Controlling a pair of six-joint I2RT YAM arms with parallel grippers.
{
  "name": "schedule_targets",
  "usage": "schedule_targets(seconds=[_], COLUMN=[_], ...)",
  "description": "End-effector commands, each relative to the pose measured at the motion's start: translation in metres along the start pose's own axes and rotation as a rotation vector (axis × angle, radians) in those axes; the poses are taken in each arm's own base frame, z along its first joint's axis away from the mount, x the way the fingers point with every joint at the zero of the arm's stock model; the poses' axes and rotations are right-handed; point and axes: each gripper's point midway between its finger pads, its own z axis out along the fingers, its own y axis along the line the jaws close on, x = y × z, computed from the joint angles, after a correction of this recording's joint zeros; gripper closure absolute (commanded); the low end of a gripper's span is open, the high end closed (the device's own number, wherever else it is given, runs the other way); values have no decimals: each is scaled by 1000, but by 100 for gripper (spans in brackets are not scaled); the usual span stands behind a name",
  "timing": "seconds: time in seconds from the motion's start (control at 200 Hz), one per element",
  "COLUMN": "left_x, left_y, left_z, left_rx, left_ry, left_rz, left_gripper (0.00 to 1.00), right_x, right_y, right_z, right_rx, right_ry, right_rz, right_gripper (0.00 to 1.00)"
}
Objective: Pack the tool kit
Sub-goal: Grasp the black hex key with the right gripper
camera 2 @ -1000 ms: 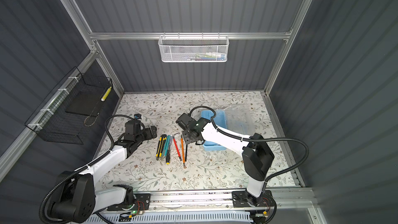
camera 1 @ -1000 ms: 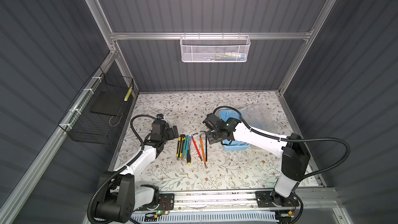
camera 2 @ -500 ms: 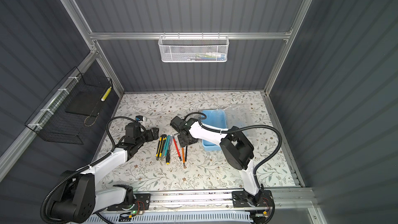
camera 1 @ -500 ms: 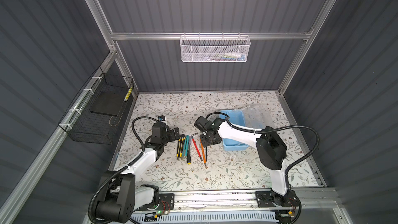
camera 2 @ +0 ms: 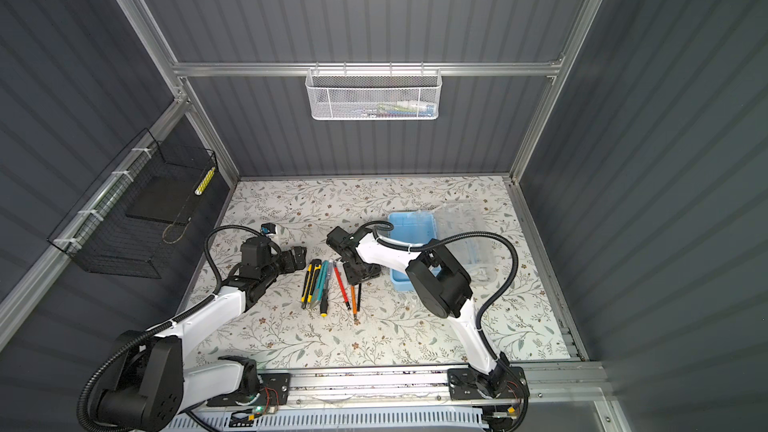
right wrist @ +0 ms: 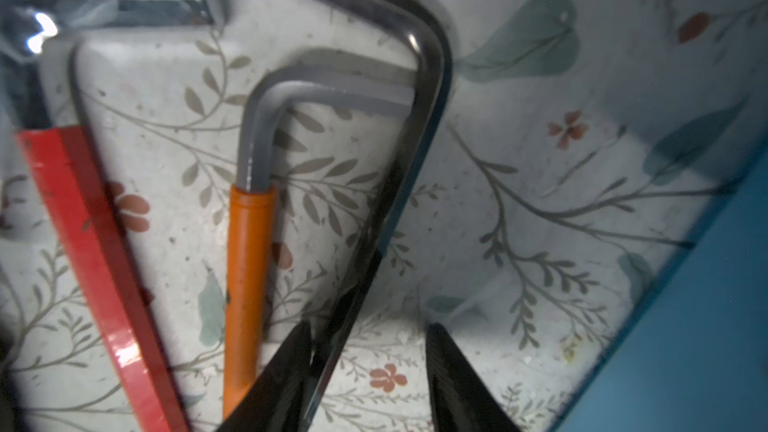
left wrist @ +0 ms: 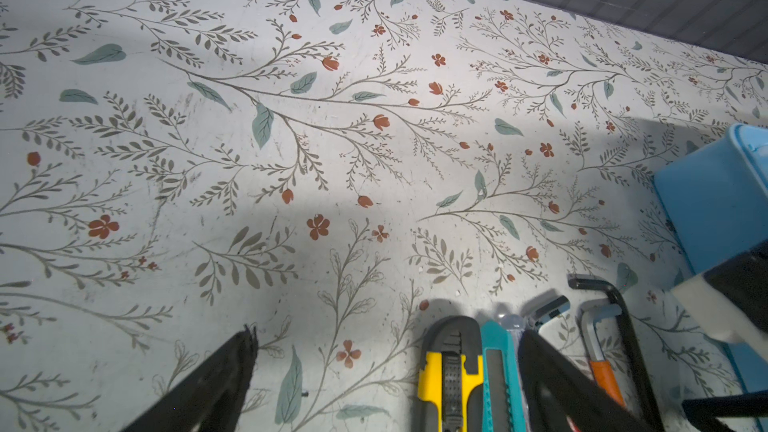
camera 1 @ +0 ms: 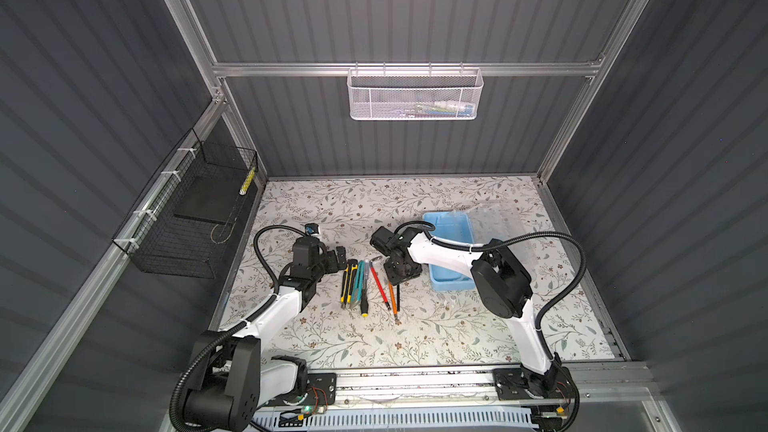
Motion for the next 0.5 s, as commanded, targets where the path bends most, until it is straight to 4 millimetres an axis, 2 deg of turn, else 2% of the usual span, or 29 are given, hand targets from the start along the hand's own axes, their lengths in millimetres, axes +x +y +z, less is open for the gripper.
schedule_targets(seconds=[0.0, 0.496], left_x=[-2, -2], left_y=[-1, -1], left_z=[-2, -2], left_rx=[11, 11], left_ry=[-8, -7], left_rz=[3, 4], left_gripper=[0, 0], right_x=[-3, 5], right_y=[-5, -5], right_z=[4, 17], right_rx=[32, 96], right_ry=[15, 65], right_rz=[-18, -60], right_gripper=[55, 64])
